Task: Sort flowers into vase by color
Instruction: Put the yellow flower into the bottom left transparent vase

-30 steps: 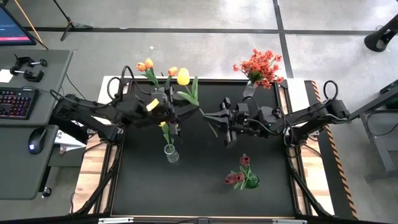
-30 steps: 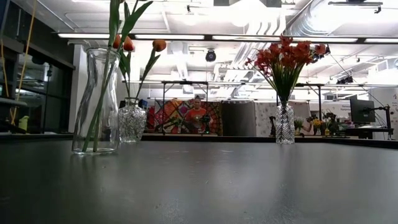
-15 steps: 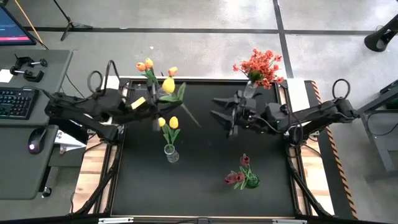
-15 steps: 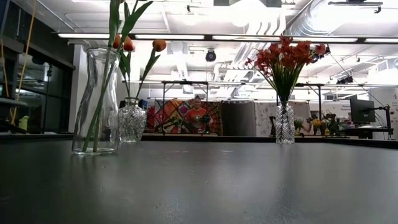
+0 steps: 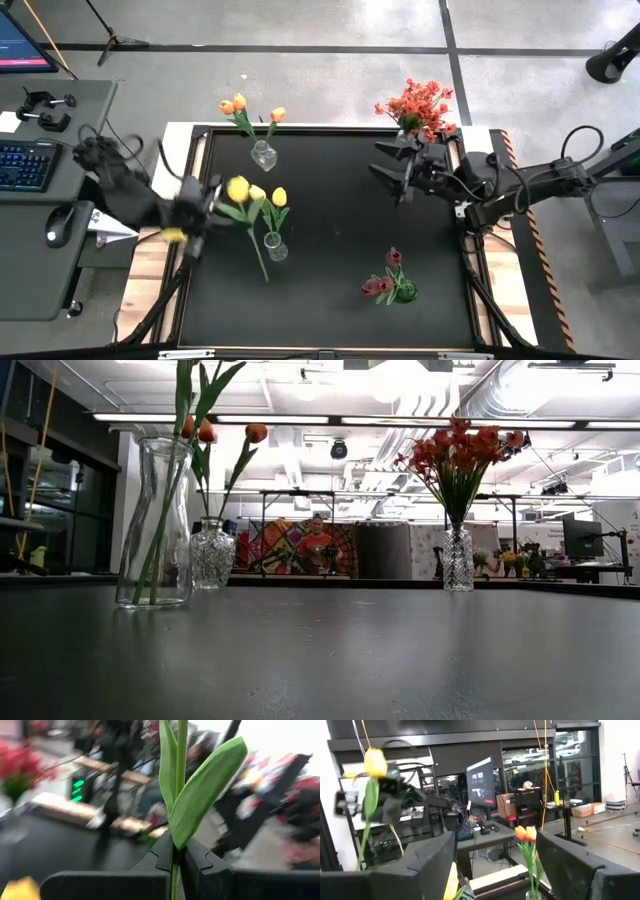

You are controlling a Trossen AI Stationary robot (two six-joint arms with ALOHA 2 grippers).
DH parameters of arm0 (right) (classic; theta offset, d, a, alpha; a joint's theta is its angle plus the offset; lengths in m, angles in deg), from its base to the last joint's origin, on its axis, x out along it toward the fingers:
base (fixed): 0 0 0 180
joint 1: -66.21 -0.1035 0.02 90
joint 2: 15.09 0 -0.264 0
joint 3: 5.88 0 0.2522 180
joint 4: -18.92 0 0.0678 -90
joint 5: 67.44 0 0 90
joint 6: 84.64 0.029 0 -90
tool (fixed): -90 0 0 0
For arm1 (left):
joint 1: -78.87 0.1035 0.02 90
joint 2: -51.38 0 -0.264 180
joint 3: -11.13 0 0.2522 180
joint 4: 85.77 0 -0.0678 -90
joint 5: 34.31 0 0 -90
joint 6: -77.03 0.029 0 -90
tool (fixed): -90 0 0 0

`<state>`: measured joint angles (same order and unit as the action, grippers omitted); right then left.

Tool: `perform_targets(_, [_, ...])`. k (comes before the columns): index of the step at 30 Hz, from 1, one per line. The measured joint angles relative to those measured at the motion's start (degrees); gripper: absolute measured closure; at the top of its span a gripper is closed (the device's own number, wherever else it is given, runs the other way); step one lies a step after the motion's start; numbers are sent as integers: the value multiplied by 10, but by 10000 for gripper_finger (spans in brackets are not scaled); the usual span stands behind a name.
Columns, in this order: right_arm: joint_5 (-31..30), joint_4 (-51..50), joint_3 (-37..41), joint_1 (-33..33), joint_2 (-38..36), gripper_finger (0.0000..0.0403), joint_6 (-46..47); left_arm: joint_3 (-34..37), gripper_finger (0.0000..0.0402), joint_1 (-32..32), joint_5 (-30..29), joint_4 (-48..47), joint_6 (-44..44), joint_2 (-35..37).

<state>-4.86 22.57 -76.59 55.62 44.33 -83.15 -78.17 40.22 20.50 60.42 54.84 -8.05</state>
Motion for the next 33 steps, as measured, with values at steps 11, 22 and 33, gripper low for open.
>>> perform_targets(11, [-1, -21, 0, 0, 9, 130, 27, 115, 401, -78, -277, -16, -67, -5])
perform_targets(22, [-2, -24, 0, 0, 18, 130, 41, 119, 401, -48, -292, -58, -3, 22])
perform_targets(33, [-16, -27, 0, 0, 18, 130, 41, 187, 401, -45, -324, -42, -90, 17])
